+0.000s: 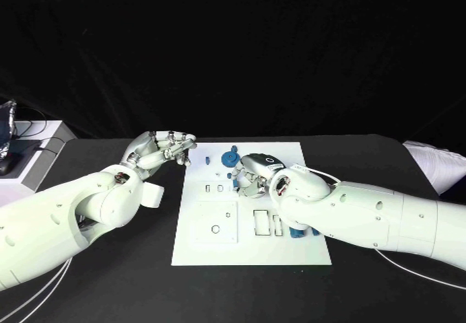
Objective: Assemble the parts on the task board
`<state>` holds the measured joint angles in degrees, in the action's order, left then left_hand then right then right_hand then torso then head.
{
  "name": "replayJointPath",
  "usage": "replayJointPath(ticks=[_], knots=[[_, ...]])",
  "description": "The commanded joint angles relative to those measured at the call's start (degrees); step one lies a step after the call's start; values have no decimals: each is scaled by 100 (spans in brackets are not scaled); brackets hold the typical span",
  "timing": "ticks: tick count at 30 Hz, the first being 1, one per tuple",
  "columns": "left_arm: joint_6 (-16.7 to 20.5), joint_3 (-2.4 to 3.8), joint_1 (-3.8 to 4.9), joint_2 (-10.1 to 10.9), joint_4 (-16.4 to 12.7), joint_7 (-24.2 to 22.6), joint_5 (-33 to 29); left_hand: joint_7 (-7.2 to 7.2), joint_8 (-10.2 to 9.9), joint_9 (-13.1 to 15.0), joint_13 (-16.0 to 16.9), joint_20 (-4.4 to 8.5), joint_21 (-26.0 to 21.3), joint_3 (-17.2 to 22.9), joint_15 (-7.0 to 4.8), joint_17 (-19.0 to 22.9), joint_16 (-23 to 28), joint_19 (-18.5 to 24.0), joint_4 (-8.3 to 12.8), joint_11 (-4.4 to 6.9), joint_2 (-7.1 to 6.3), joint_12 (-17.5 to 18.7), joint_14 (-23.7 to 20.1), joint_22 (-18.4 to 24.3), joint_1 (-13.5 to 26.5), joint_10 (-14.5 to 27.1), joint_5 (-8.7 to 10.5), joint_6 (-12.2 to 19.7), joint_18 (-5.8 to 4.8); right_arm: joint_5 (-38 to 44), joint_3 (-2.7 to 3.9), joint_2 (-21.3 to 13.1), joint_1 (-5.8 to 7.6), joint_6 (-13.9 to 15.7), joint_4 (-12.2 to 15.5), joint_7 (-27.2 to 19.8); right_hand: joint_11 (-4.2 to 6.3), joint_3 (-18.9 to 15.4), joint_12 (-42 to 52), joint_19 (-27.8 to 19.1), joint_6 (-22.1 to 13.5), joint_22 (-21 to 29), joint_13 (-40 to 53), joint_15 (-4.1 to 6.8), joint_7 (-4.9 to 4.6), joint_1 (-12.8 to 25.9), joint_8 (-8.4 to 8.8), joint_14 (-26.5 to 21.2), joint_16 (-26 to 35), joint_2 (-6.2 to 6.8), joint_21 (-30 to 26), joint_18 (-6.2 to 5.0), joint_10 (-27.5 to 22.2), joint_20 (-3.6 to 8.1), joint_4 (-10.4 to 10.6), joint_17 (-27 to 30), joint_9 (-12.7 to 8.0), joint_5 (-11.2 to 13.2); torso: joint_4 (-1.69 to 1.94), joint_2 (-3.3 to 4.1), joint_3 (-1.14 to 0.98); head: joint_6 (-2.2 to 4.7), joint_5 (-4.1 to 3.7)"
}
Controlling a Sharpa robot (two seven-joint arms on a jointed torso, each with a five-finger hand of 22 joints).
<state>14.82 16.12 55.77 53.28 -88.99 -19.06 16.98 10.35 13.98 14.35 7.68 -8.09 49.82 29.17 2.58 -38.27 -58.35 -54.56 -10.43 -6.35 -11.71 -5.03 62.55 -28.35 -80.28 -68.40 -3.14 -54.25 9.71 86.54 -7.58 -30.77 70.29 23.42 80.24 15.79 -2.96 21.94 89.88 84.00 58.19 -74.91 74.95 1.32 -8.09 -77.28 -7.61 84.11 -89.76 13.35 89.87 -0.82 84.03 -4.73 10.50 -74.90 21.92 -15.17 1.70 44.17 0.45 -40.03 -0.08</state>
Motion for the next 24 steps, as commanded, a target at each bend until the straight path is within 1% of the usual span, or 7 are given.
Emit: replayJointPath(ticks=[1, 8, 11, 17, 21, 23, 24], knots=[[-97, 5, -4, -5, -12, -29, 3, -4, 17, 9, 10, 4, 20, 9, -14, 5, -33, -36, 28, -9, 2, 29, 39, -5, 67, 31, 15, 51, 79, 74, -1, 6, -4, -57, 1, 24, -54, -45, 12, 600, -60, -1509, 1505, -50, -8, 26, 33, 589, -24, 36, 13, 82, 597, -29, -3, -1510, -10, 33, -2, 2, 1, -9, -5], [-100, 5, -4, -6, -9, -23, 3, -4, 17, 9, 10, 4, 20, 9, -14, 5, -33, -36, 28, -9, 2, 29, 39, -5, 67, 31, 15, 51, 79, 74, -2, -11, -4, 121, 11, 21, -99, -143, 12, 600, -185, -1509, 1505, -97, -59, 29, 107, 589, -24, 66, 13, 82, 597, -73, 33, -1510, -48, 64, 2, 0, -1, -9, -10], [-100, 5, -4, -4, -8, -22, 3, -4, 17, 9, 10, 4, 20, 9, -14, 5, -33, -36, 28, -9, 2, 29, 39, -5, 67, 31, 15, 51, 79, 63, -2, -25, -4, 210, 27, -2, -131, -271, 12, 600, -271, -1509, 1505, -133, -90, 21, 162, 589, -24, 69, 13, 82, 597, -111, 81, -1510, -75, 209, 1, 1, -1, -8, -12], [-103, 5, -4, -7, 0, -10, 6, -2, 16, 10, 9, 3, 24, 8, -13, 7, -37, -33, 29, -11, 0, 29, 36, -6, 70, 33, 15, 54, 79, 38, -2, -78, -5, 422, 118, -62, -181, -767, -74, 600, -446, -1509, 1432, -189, -143, -12, 282, 589, -24, 59, 13, 82, 519, -172, 299, -1510, -126, 571, 4, 1, -3, -5, -14], [-126, 5, -4, -10, 14, 76, 81, 0, 2, 7, 8, 0, 28, -8, -7, 14, -44, -25, 17, -17, -20, 34, 26, -7, 98, 47, 16, 80, 77, 6, 1, -193, -4, 575, 284, -115, -201, -1068, -71, 600, -470, -1509, 1434, -209, -161, -118, 316, 589, -24, 19, 13, 82, 521, -194, 463, -1510, -138, 594, -4, -6, -2, -8, -3], [-124, 5, -4, -13, 21, 151, 148, -17, -9, 6, 34, -1, 32, -38, -15, 23, -59, -13, -1, 3, -35, -21, 17, -7, 138, -26, 16, 108, 79, -19, 9, -274, 5, 651, 387, -156, -201, -1119, -69, 600, -468, -1509, 1436, -209, -161, -134, 318, 589, -24, 16, 13, 82, 523, -196, 500, -1510, -139, 585, -11, -11, -4, -7, 10], [-124, 5, -4, -16, 25, 196, 183, -24, -15, 6, 51, 1, 33, -53, -23, 26, -66, -10, -4, 15, -42, -55, 16, -7, 148, -67, 16, 122, 80, -41, 13, -310, 13, 692, 429, -181, -202, -1218, -65, 600, -465, -1509, 1438, -211, -162, -145, 323, 589, -24, 17, 13, 82, 526, -198, 571, -1510, -140, 591, -12, -11, -4, -5, 13]])
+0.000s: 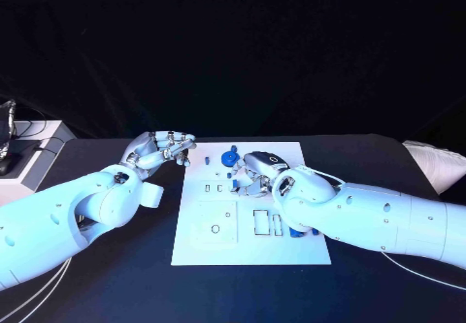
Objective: Assemble the parts on the task board
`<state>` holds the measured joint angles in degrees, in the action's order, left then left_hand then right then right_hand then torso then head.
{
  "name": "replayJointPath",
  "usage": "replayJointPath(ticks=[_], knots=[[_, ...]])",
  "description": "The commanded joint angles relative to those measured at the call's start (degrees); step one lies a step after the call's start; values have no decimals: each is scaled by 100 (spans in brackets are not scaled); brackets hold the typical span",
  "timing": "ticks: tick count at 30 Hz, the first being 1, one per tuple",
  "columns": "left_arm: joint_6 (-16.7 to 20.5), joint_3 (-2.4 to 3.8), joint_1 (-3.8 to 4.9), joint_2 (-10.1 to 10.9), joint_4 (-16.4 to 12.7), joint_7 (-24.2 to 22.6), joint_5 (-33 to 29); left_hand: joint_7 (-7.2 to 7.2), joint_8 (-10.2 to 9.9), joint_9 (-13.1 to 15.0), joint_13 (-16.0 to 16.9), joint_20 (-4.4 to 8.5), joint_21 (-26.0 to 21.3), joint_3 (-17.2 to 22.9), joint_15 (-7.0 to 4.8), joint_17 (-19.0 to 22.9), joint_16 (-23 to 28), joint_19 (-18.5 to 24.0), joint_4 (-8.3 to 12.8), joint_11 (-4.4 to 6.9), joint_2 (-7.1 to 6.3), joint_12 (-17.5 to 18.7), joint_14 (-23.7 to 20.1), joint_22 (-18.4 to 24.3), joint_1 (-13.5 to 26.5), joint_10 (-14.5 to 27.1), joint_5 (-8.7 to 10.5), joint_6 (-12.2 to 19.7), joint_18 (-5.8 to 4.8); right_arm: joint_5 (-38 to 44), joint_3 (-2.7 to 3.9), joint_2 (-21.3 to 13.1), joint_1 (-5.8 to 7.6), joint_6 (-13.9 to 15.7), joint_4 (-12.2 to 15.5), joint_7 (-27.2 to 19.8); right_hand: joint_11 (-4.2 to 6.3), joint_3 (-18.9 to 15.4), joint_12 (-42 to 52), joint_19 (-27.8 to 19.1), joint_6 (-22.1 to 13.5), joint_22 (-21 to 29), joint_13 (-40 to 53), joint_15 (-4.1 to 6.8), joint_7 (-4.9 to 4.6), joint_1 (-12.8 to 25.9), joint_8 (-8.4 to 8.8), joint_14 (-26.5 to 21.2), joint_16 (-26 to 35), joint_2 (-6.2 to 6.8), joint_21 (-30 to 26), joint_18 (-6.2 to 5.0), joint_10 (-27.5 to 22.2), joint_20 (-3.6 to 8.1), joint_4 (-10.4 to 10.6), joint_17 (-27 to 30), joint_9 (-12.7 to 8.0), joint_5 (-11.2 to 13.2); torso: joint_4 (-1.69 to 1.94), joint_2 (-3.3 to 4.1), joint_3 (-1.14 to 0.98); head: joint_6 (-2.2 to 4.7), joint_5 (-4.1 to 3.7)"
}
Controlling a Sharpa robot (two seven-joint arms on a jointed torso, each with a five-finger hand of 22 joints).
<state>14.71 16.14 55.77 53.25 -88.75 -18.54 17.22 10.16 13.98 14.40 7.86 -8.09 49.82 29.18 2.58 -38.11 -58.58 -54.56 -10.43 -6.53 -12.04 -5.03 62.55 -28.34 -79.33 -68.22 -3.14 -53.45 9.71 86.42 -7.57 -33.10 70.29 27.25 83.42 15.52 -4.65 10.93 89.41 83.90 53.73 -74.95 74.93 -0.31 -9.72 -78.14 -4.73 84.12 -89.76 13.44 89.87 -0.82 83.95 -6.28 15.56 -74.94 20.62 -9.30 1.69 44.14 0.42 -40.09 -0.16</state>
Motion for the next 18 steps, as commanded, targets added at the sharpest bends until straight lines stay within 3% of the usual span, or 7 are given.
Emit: replayJointPath(ticks=[1, 5, 6, 7, 10, 15, 18], knots=[[-112, 3, -3, -17, 9, 212, 215, -3, -40, -6, 65, 5, 38, -95, -30, 13, -60, -8, -17, 41, -35, -114, 18, -7, 87, -127, 16, 99, 81, -69, 20, -124, 29, 366, 162, -197, -32, -175, -14, 610, -13, -1505, 1444, -48, 2, -52, 36, 588, -24, 8, 13, 82, 538, -43, 95, -1506, -10, 17, -12, -10, -2, 3, 24], [-53, 3, -2, -48, 61, 572, 536, 62, 36, 57, 602, -10, 80, -552, -5, -84, -330, -58, -259, 19, -34, -887, 86, -5, 380, -41, 11, 376, 75, -436, 51, -316, 150, 613, 309, -587, -34, -414, 4, 610, -9, -1505, 1459, -50, 0, 97, 44, 588, -24, -5, 13, 82, 554, -44, 126, -1506, -14, 83, -30, -40, -18, 55, 37], [-30, 3, -1, -67, 90, 677, 621, 52, 262, 177, 1067, 5, 166, -753, -20, -610, -771, -128, -368, 40, 1, -1522, 378, -41, 414, 118, 4, 407, 79, -631, 58, -368, 194, 669, 322, -771, -35, -433, 8, 610, -8, -1505, 1463, -50, 0, 116, 45, 588, -24, -9, 13, 82, 558, -45, 128, -1506, -14, 84, -38, -55, -24, 57, 44], [-11, 3, 0, -91, 125, 786, 702, 57, 723, 417, 2101, 9, 297, -1019, -35, -939, -1118, -113, -574, 30, 133, -2878, 434, -103, 271, 988, 0, 700, 45, -871, 63, -421, 241, 702, 325, -977, -34, -458, 12, 610, -5, -1505, 1466, -50, 1, 139, 44, 588, -24, -18, 13, 82, 562, -45, 130, -1506, -14, 85, -45, -72, -28, 59, 58], [24, 2, 2, -168, 229, 1043, 890, -13, 1194, 597, 2715, 53, 524, -1156, -76, -1666, -1633, -194, -614, 91, 287, -3996, 950, -206, 568, 1136, 5, 834, 87, -1600, 77, -550, 372, 751, 285, -1501, -24, -398, -23, 610, 55, -1505, 1435, -37, 15, 92, -1, 588, -24, -162, 13, 82, 529, -39, 107, -1506, 3, -98, -64, -134, -45, 72, 82], [41, 4, 35, -353, 448, 1548, 1340, -118, 1755, 766, 3070, 157, 885, -1046, -186, -2719, -2200, -389, -625, 213, 381, -4917, 1664, -388, 677, 998, -4, 894, 87, -3043, 100, -786, 595, 647, 119, -2143, -3, -274, -12, 610, 110, -1505, 1444, -20, 38, -96, -70, 588, -24, -225, 13, 82, 538, -23, 82, -1506, 29, -293, -99, -261, -81, 66, 122], [-136, 4, 114, -482, 585, 2038, 1737, -185, 1979, 844, 3860, 221, 1494, -951, -249, -3351, -2486, -941, -630, 269, 366, -5668, 2016, -1256, 821, 462, 0, 901, -57, -3593, 107, -906, 705, 575, 9, -2279, 17, -216, 3, 610, 165, -1505, 1457, -6, 59, -157, -137, 588, -24, -248, 13, 82, 552, -10, 80, -1506, 55, -399, -123, -334, -107, 61, 154]])
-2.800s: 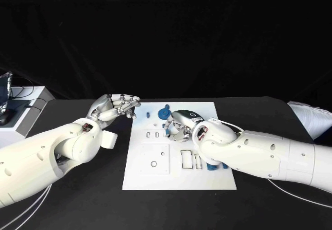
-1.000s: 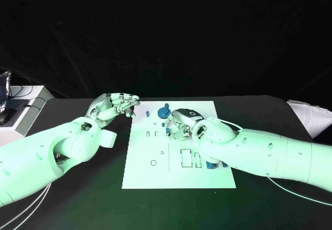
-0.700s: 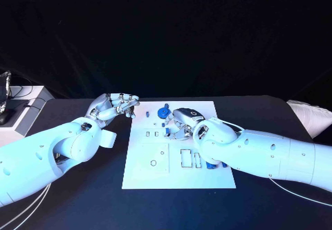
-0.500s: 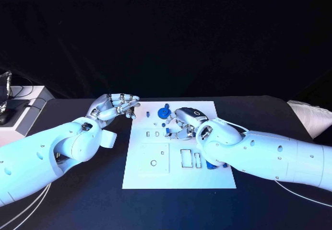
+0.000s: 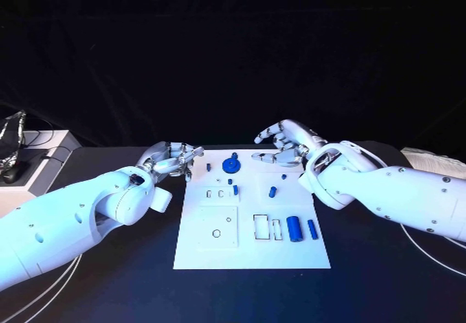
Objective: Assemble the parts on the task board
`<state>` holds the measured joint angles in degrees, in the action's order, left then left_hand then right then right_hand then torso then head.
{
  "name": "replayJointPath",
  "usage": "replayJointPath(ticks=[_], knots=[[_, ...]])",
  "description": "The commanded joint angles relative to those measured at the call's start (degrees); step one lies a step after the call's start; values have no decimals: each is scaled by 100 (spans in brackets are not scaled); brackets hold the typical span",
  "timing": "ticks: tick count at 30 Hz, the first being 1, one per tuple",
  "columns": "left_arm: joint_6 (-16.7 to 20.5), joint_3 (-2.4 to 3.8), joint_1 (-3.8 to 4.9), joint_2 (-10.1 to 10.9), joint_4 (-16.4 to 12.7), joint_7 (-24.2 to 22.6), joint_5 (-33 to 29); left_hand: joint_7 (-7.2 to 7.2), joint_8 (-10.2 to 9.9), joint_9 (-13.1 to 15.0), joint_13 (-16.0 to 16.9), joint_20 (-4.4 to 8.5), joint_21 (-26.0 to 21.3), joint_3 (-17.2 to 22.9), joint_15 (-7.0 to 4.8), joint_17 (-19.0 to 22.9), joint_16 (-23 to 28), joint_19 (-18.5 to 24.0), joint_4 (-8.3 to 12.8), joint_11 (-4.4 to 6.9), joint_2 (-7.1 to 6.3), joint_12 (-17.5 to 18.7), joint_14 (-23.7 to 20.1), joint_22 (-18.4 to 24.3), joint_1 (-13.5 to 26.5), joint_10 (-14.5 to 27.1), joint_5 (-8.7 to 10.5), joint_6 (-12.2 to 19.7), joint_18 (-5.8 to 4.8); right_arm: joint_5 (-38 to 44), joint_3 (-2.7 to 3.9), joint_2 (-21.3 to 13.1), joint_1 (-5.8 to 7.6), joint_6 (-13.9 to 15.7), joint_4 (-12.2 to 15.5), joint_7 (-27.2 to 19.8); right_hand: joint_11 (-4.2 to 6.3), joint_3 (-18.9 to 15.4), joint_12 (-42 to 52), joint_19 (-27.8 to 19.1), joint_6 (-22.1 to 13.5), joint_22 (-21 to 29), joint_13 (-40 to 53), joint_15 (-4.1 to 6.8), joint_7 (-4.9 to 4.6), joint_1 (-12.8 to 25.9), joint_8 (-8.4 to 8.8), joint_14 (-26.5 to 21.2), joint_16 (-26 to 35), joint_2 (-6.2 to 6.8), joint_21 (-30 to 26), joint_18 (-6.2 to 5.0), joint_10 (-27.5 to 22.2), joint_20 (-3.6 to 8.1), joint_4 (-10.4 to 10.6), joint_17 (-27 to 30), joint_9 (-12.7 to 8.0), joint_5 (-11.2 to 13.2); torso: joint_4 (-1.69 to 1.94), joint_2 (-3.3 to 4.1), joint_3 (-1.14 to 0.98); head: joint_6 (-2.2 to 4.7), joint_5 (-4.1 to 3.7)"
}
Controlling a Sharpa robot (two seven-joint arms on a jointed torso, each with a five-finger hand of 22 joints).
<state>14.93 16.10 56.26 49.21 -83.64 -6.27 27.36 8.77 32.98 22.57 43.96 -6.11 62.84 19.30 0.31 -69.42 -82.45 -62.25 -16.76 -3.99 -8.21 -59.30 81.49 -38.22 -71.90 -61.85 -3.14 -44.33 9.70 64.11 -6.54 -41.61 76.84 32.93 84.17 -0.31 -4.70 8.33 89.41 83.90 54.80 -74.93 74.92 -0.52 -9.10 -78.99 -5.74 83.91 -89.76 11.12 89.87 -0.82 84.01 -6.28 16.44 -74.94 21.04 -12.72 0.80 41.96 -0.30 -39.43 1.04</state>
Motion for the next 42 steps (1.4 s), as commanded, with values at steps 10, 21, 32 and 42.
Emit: replayJointPath(ticks=[10, 21, 32, 42], knots=[[-971, -9, 426, -636, 559, 2244, 2255, -284, 570, 255, 2143, 233, 1414, 551, -235, -1653, -625, -1294, 15, 247, -213, -1651, 729, -2233, -5, -1449, 3, -235, -394, -1870, 9, -303, 169, -188, -346, -647, 62, 189, 59, 610, 123, -1507, 1508, 52, 36, -142, -169, 609, -24, -63, 13, 82, 599, 25, -24, -1506, 70, -267, -60, -298, -129, -95, 100], [-1786, -535, 1015, -1377, 1228, 3352, 3141, -289, 620, 303, 2332, 234, 1597, 370, -232, -1777, -660, -1429, -8, 244, -243, -1757, 767, -2544, 706, -1542, 13, -278, -447, -1663, -5, -381, 177, -480, -390, -237, 59, 171, 59, 610, 94, -1507, 1508, 50, 32, -88, -174, 609, -24, -6, 13, 82, 599, 29, -1, -1506, 76, -269, -103, -373, -192, -234, 158], [-2824, -893, 1372, -2013, 1922, 3606, 3521, -278, 648, 367, 2231, 225, 1616, 166, -220, -1753, -648, -1407, -10, 231, -114, -1675, 758, -2572, 1009, -1438, 13, -195, -450, -1496, -19, -386, 175, -591, -426, 31, 52, 157, 59, 610, 26, -1507, 1508, 46, 22, -41, -163, 609, -24, 28, 13, 82, 599, 28, 3, -1506, 78, -375, -138, -392, -245, -292, 170], [-3460, -1068, 1538, -2356, 2217, 3677, 3608, -284, 702, 447, 2187, 220, 1626, -222, -220, -1741, -639, -1387, -11, 232, -39, -1635, 751, -2585, 1276, -1387, 14, -147, -450, -1413, -25, -369, 173, -632, -436, 124, 43, 160, 59, 610, -20, -1507, 1508, 39, 13, -17, -159, 609, -24, 38, 13, 82, 599, 23, 0, -1506, 81, -494, -160, -371, -248, -327, 137]])
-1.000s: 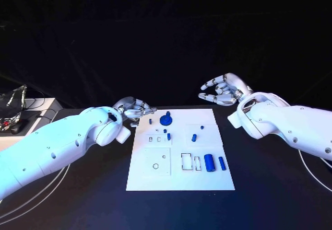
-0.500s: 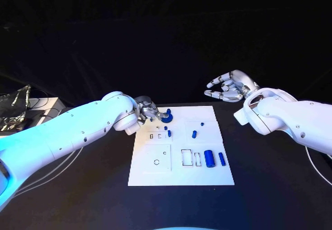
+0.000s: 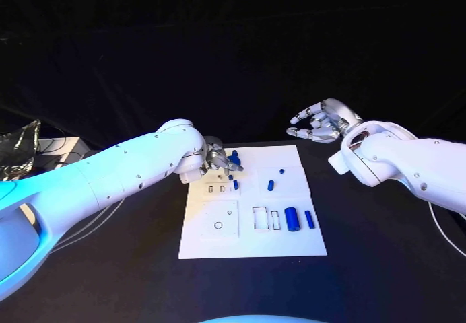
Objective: Assemble the parts on the task board
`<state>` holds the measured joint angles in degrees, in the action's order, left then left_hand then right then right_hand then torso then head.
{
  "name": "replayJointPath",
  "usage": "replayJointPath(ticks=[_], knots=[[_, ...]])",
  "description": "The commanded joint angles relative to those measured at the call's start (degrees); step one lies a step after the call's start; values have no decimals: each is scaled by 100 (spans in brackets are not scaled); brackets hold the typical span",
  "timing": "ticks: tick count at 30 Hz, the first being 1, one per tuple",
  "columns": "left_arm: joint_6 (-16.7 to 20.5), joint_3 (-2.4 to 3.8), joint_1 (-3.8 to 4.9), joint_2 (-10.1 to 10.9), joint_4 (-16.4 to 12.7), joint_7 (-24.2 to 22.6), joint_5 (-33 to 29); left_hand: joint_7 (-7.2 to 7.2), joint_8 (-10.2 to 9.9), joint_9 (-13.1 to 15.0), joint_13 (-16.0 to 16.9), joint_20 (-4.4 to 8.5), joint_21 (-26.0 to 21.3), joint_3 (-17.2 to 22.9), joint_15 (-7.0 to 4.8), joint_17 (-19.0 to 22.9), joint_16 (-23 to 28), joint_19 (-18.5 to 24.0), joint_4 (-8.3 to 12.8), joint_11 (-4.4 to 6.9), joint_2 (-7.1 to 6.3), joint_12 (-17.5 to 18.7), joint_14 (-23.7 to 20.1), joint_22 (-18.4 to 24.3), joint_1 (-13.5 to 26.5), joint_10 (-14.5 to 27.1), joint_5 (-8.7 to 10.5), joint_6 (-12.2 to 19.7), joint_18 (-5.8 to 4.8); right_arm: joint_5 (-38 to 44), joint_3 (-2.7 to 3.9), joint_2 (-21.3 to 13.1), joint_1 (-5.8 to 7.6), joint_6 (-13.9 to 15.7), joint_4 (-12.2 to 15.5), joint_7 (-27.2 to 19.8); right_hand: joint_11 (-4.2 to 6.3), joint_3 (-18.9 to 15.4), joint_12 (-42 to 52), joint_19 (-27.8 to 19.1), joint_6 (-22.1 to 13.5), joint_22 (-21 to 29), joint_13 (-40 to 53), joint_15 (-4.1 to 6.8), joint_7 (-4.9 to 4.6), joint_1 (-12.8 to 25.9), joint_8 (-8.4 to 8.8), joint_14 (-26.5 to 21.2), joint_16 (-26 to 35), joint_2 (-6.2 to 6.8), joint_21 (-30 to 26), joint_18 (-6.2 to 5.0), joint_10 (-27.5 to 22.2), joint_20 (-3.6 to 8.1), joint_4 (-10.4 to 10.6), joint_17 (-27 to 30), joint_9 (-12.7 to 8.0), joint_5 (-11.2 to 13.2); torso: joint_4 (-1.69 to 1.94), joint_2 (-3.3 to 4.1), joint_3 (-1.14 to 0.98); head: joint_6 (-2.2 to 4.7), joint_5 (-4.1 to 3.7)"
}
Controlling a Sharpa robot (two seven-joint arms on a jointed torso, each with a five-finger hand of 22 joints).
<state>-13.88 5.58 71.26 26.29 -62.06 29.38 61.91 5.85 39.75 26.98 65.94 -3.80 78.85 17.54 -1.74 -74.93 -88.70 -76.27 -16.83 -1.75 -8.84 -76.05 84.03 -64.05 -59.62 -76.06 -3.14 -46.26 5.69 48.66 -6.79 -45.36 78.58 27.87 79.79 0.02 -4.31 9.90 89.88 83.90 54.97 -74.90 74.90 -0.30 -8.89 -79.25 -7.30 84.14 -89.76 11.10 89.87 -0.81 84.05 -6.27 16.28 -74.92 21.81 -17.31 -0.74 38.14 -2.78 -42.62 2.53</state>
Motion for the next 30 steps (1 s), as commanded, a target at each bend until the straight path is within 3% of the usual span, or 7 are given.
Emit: replayJointPath(ticks=[1, 6, 16, 30], knots=[[-620, -24, 46, -84, 83, 117, 155, 8, 28, 11, -19, -11, 24, -54, -14, -1194, -16, 18, -4, 8, 39, 47, 499, 1, 53, 41, 14, 46, -49, 132, -1, 5, -1, -126, 2, 97, 4, 4, 12, 610, -37, -1510, 1510, 17, -9, 9, -4, 586, -24, 40, 13, 81, 595, 23, 16, -1508, 5, -35, 1, 14, 4, -12, -18], [-781, -60, 75, -195, 219, 138, 171, 6, 48, 43, -31, -13, 24, -65, -13, -1192, -14, 26, 1, 9, 135, 59, 497, 0, 53, 59, 10, 47, -49, 135, -1, 6, -1, -132, -1, 124, 2, 5, 12, 610, -44, -1510, 1510, 15, -11, 14, -4, 586, -24, 43, 13, 81, 595, 22, 17, -1508, 6, -63, 15, 20, 10, -25, -32], [-967, -93, 87, -332, 402, 162, 180, 5, 57, 61, -55, -14, 25, -63, -13, -1193, -14, 28, 3, 9, 174, 76, 496, -3, 40, 78, 9, 48, -49, 146, -1, 4, -1, -128, 3, 139, 2, 5, 12, 610, -44, -1510, 1510, 15, -11, 14, -4, 586, -24, 43, 13, 81, 595, 22, 17, -1508, 6, -63, -3, 41, 21, -55, -33], [-883, -135, 79, -513, 610, 142, 119, 7, 75, 115, -163, -18, 3, -37, -10, -1184, -9, 71, 10, 7, 247, 150, 492, 50, -43, 163, 8, 74, -38, 182, -1, 14, 0, -124, 11, 143, 1, 4, 12, 610, -48, -1510, 1510, 14, -12, 20, -5, 586, -24, 45, 13, 81, 595, 21, 18, -1508, 7, -78, -21, 79, 37, -68, -40]])
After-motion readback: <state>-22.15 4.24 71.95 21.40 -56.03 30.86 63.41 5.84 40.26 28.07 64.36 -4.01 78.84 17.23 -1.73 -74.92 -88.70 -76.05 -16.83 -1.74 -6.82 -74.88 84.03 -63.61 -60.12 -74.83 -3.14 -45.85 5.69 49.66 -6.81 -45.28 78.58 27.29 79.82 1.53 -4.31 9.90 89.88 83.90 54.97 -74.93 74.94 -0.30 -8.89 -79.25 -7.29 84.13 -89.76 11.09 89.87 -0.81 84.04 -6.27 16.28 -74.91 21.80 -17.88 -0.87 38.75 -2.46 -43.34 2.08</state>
